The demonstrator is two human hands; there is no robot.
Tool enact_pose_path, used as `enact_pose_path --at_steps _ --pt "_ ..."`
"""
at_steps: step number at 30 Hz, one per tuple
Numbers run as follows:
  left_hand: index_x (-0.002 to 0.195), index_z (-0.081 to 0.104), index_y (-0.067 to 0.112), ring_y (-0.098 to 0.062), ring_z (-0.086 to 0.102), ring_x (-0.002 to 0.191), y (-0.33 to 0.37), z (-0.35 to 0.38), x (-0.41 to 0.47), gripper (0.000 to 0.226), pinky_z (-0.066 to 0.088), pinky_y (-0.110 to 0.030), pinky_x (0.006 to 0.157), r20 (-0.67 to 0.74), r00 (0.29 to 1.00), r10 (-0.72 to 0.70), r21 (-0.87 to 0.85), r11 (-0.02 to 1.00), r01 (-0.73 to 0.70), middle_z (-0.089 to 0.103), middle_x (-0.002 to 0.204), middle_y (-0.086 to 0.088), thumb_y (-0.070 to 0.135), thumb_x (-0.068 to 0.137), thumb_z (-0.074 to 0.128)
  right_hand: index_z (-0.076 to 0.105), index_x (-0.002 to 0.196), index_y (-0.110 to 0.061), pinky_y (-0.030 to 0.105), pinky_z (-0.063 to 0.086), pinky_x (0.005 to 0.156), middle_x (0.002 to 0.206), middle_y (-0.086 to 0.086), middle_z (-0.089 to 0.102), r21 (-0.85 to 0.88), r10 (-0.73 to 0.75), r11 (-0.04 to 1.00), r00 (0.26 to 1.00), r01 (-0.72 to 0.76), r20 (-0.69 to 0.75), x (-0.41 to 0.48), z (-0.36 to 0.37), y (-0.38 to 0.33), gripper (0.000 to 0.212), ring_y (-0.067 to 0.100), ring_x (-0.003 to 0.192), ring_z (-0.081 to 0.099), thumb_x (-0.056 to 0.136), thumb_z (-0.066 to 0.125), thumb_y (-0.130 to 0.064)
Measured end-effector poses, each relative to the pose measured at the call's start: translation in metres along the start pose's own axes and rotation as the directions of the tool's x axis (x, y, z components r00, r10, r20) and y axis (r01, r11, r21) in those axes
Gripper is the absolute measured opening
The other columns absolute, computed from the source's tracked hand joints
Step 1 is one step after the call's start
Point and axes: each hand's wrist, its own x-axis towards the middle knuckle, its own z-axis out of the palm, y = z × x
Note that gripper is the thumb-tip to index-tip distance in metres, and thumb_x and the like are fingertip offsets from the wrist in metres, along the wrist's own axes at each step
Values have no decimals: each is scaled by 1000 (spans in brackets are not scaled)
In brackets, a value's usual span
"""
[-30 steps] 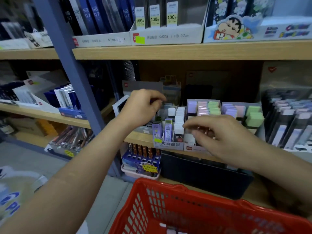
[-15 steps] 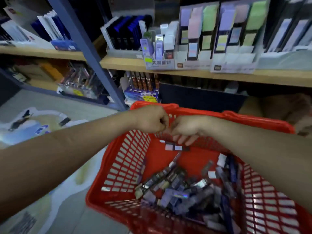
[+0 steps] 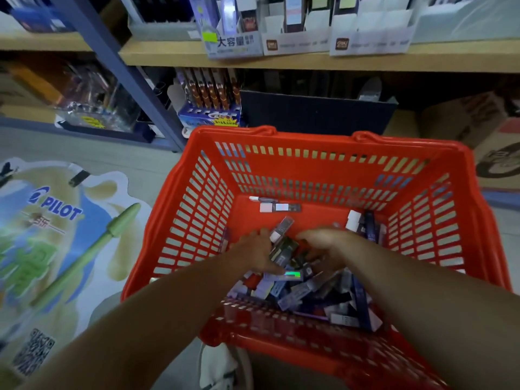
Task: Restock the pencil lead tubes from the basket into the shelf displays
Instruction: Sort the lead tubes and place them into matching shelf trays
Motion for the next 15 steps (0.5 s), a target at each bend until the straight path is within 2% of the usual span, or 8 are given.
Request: enact_pose_path --at_steps 3,5,6,8,10,13,15 --pt "139 29 2 -30 54 113 -4 -8 2 101 44 -32 74 57 996 -74 -171 982 83 51 129 -13 60 71 76 54 117 -13 49 54 81 119 16 58 234 -31 972 997 13 71 12 7 1 32 33 105 56 100 50 -39" --pt "128 51 5 -25 61 102 -7 -10 5 79 48 -29 71 129 990 -56 -301 949 93 62 109 -5 54 71 78 55 118 -12 44 57 76 121 16 57 335 -66 942 995 36 79 19 13 0 31 33 108 57 97 55 -36" --pt "118 60 10 -24 63 98 -7 -11 2 71 52 -32 76 159 986 -39 -338 937 91 65 102 -3 57 68 79 58 113 -11 41 57 74 115 15 59 359 -80 932 994 50 69 20 17 0 27 30 104 58 96 56 -33" --pt "113 65 17 -27 64 98 -16 -3 12 87 54 -42 90 192 981 -31 -358 928 99 67 101 -1 76 51 77 61 98 -9 36 54 70 94 10 61 416 -95 907 994 68 47 25 25 2 18 23 88 57 96 56 -27" --pt "114 64 16 -28 63 97 -16 2 12 88 52 -43 88 190 982 -15 -374 923 86 65 102 -4 76 51 77 62 92 -9 30 49 62 84 7 59 435 -108 896 994 87 25 27 29 7 14 19 75 54 97 56 -21" --pt "118 60 13 -24 61 95 -11 -6 5 75 53 -45 86 82 997 -14 -468 882 51 64 105 -4 55 61 83 63 87 -8 26 40 56 83 5 58 396 -150 907 989 142 -12 29 31 10 9 16 70 49 95 61 -13" --pt "113 61 12 -21 62 96 -7 -10 3 66 55 -40 84 3 999 -37 -545 838 33 66 105 -3 43 61 87 65 91 -6 27 38 57 86 6 60 325 -194 928 981 183 0 28 31 9 5 16 69 50 93 65 -11"
